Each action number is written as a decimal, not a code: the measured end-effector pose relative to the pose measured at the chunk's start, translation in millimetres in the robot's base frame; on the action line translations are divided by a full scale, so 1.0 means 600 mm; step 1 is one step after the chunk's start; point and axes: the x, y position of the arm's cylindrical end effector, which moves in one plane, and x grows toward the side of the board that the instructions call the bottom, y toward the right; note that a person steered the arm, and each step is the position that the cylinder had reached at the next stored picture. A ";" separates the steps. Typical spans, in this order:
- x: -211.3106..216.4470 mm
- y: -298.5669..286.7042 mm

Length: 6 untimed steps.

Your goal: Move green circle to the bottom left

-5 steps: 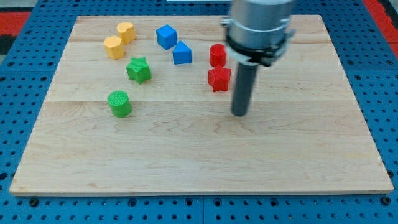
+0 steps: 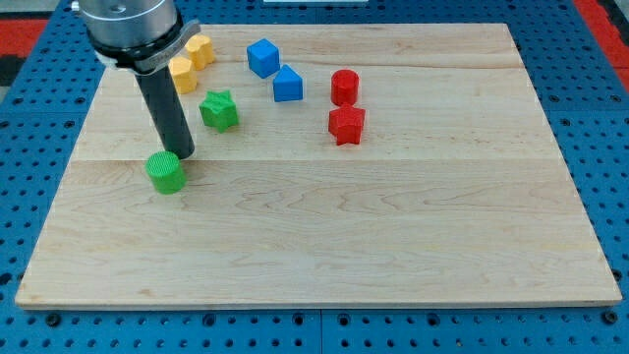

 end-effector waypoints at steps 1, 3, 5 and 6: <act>0.034 0.007; 0.120 0.006; 0.165 -0.043; 0.165 -0.066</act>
